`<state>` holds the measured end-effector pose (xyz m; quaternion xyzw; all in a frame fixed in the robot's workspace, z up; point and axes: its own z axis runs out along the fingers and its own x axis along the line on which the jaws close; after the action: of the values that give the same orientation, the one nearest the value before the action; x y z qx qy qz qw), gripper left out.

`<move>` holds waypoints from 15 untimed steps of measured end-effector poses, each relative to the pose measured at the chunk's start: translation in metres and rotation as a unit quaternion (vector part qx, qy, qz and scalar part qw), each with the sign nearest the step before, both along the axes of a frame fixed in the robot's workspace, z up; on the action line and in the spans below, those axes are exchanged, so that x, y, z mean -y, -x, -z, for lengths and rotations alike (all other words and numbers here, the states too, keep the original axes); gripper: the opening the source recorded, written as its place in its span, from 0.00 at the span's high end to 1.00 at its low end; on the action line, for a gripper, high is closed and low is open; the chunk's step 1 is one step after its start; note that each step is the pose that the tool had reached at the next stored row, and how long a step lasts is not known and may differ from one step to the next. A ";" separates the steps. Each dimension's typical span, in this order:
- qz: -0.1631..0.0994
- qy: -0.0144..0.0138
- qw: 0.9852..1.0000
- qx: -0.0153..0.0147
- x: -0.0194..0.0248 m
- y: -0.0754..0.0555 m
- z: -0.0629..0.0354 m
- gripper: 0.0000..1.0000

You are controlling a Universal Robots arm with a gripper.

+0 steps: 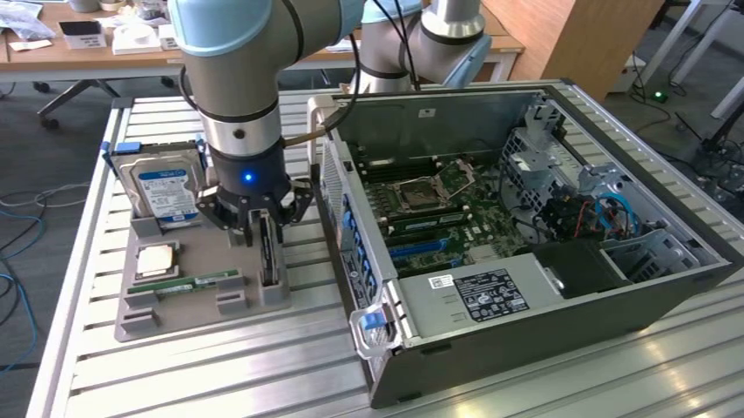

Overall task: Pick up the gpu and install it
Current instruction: 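Pick up the gpu and move the gpu toward the slot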

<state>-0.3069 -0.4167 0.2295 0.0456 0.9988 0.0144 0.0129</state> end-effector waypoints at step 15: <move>0.000 0.000 1.000 0.000 0.0000 0.000 0.0000 0.69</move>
<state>-0.3069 -0.4166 0.2295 0.0456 0.9988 0.0144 0.0129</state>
